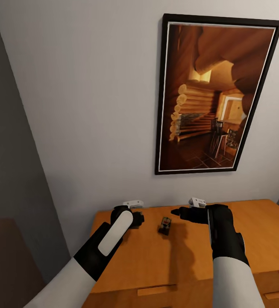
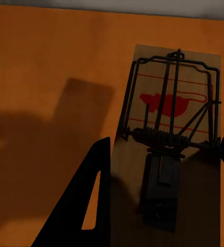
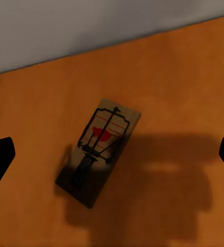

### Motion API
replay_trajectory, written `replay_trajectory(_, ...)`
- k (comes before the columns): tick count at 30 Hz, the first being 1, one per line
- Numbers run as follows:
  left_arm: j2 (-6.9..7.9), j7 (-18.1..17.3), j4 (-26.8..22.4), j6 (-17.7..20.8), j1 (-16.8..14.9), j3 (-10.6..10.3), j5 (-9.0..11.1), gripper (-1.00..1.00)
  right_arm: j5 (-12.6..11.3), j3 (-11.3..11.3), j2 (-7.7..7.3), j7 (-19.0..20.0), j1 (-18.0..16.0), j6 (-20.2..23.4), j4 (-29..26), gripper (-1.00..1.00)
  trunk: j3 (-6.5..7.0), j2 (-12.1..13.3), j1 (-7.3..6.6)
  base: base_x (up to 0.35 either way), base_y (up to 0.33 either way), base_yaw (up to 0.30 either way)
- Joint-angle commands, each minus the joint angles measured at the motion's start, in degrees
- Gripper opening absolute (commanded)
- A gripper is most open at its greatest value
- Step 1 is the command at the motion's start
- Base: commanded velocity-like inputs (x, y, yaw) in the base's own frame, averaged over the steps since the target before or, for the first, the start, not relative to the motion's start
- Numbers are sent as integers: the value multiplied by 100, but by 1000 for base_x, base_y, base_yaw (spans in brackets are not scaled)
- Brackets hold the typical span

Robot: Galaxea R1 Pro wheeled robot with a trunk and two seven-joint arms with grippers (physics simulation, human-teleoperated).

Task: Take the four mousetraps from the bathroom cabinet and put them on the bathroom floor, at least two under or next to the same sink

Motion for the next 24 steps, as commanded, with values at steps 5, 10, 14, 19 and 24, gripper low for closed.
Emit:
replay_trajectory(5, 0, 64, -7, 26, -7, -6, -19, -100, 66, -15, 7, 55, -8, 15, -6, 100, -9, -7, 2, 172, 132, 0)
replay_trajectory(10, 0, 62, 3, 26, -7, 0, -187, -100, 67, -15, 7, 55, -9, 13, -6, 100, -9, -7, 2, 65, 52, 0)
replay_trajectory(14, 0, 62, 6, 26, -7, 3, -211, -100, 68, -15, 7, 55, -7, 11, -6, 100, -9, -7, 2, 7, 6, 0)
replay_trajectory(19, 0, 62, 6, 26, -7, 4, -215, -100, 68, -15, 7, 55, -8, 15, -6, 100, -9, -7, 2, 1, 1, 0)
replay_trajectory(24, 0, 61, -2, 26, -7, 4, -216, -100, 59, -15, 7, 47, -9, 32, 2, 100, -9, -7, 2, 0, 0, 0)
